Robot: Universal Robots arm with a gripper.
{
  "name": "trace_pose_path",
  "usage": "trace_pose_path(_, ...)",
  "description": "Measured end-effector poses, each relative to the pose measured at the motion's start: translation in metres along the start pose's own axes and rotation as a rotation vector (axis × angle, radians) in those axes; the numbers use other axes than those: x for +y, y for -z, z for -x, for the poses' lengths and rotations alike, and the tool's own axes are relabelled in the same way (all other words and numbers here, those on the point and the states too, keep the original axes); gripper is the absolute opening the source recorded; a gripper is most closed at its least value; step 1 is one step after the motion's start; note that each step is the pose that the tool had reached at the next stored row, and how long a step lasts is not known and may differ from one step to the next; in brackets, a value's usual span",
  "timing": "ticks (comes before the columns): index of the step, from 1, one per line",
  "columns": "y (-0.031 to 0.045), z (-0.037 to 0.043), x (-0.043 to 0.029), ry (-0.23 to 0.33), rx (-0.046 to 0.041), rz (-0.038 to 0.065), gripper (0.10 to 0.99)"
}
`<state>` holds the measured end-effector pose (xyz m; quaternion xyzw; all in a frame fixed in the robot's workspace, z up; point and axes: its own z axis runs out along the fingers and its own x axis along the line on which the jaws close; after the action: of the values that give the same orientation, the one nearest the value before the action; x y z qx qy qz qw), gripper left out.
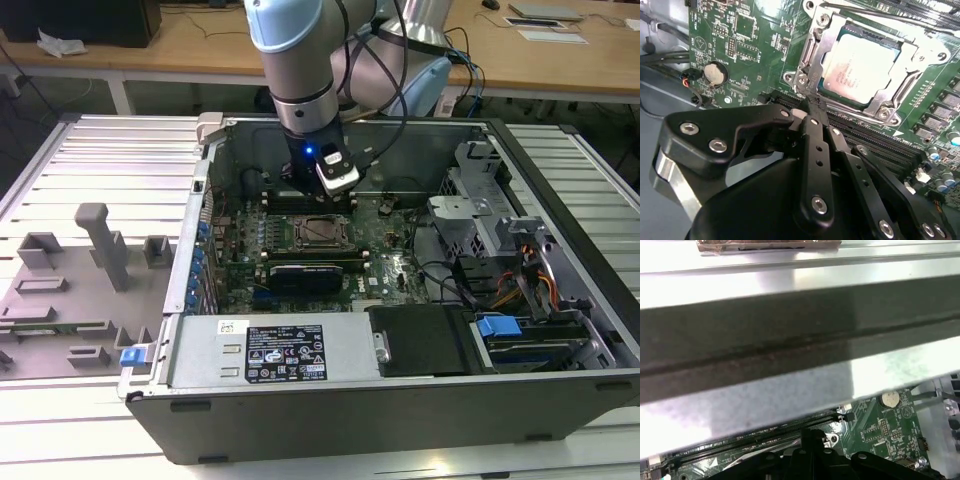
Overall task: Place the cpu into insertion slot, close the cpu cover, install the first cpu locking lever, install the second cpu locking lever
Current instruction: 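Install the first cpu locking lever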
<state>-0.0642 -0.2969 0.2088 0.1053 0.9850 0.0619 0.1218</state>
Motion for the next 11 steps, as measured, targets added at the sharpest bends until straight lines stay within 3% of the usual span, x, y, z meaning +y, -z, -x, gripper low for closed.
trace_pose_path(2, 0.0, 0.0, 0.0, 0.0, 0.0, 0.0, 0.106)
trace_pose_path(3, -0.0002, 0.0001, 0.0001, -0.001, 0.0089, -0.002, 0.106)
trace_pose_path(6, -0.0009, 0.001, 0.0002, -0.006, 0.0596, -0.016, 0.106)
trace_pose_path(10, -0.0009, 0.0011, 0.0002, -0.006, 0.063, -0.018, 0.106)
trace_pose_path(11, -0.0009, 0.0011, 0.0003, -0.004, 0.0618, -0.024, 0.106)
